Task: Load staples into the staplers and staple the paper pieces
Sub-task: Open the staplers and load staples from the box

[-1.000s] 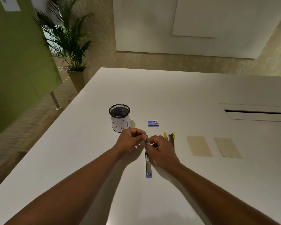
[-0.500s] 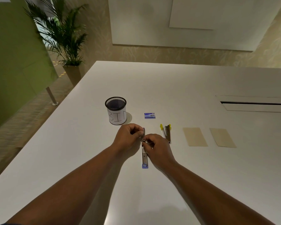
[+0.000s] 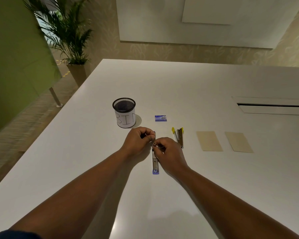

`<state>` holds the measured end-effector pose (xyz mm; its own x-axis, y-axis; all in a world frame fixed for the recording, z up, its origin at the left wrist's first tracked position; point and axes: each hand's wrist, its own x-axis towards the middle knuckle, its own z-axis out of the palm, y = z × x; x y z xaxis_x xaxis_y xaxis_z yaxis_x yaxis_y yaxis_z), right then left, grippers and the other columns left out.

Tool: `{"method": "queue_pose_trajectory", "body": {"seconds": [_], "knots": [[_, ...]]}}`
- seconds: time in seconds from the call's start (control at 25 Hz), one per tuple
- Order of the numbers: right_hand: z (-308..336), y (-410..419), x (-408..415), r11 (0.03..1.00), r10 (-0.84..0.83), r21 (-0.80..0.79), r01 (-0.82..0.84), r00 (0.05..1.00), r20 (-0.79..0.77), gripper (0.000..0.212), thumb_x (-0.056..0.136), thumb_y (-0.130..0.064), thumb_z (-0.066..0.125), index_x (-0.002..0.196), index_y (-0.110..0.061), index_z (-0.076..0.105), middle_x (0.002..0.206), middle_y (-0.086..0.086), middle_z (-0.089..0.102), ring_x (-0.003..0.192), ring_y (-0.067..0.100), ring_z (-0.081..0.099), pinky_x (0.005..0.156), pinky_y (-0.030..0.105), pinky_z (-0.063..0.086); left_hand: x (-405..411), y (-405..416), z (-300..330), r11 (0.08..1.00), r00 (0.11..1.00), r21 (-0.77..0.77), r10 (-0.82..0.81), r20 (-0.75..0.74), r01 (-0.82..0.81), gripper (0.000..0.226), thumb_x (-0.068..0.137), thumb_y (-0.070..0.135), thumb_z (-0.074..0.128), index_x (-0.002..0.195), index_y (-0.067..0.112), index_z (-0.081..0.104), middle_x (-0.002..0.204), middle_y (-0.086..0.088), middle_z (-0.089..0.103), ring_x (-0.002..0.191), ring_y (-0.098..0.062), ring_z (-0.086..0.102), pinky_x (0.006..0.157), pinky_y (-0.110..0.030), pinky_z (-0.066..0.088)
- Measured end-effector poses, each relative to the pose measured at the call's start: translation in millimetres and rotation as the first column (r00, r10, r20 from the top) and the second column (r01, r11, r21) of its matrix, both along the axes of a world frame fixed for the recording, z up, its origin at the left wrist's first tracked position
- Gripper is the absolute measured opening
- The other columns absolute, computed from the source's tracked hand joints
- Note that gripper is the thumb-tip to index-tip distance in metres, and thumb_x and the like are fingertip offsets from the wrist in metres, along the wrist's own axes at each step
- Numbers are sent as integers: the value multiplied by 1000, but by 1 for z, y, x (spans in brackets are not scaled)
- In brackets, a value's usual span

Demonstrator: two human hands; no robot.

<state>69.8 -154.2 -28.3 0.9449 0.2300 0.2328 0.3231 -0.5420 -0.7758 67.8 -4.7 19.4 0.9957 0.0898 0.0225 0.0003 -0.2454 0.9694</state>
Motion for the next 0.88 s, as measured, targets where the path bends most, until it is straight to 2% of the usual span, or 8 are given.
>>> {"method": "queue_pose_trajectory", "body": {"seconds": [0.28,0.6,0.8,0.88], "knots": [[-1,1,1,1000,5,-1,-5,1000,12,12,91,-17,67,98,-25,73,92,-14,65,84,9,64,80,37,59,3,4,-3,1000,1000,31,-4,-2,4,9,93,-11,62,96,-15,69,85,-12,69,69,12,65,67,-4,48],[-3,0,1,1000,-1,7,0,1000,12,15,90,-16,67,97,-28,72,92,-16,64,83,7,63,78,36,58,2,1,-3,1000,1000,-15,8,-4,-8,12,94,-15,57,100,-19,67,80,-7,65,63,13,63,65,-4,47],[-1,0,1,1000,-4,-5,4,1000,17,14,91,-16,68,99,-26,72,92,-17,63,83,5,62,75,29,55,4,0,-9,995,999,-98,12,-43,-16,11,92,-18,58,98,-21,66,86,-16,65,79,2,69,69,-6,50],[-1,0,1,1000,-6,-5,6,1000,20,14,92,-16,68,100,-25,73,92,-17,62,83,4,62,75,26,54,6,0,-12,991,998,-134,7,-56,-14,11,92,-18,58,99,-21,66,89,-18,65,87,-8,69,71,-9,52]]}}
